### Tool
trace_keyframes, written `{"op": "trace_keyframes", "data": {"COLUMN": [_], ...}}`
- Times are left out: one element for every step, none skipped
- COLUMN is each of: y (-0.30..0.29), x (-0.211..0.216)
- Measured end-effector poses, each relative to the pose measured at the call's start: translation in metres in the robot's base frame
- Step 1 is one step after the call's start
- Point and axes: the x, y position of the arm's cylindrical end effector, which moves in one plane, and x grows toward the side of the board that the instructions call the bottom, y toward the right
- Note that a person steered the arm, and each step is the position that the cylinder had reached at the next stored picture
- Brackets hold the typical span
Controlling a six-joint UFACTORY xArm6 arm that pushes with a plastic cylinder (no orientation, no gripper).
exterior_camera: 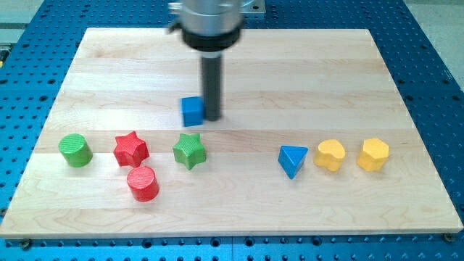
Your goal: Point your arm to the center left
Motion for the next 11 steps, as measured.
{"op": "trace_keyframes", "data": {"y": [-0.055, -0.036, -0.088, -0.137, -0.109, -0.108, -0.137, -0.231, -0.232, -0.232, -0.232], "x": [0.001, -0.006, -0.044, -0.033, -0.016, -0.018, -0.028, -0.028, -0.023, -0.019, 0.019]}}
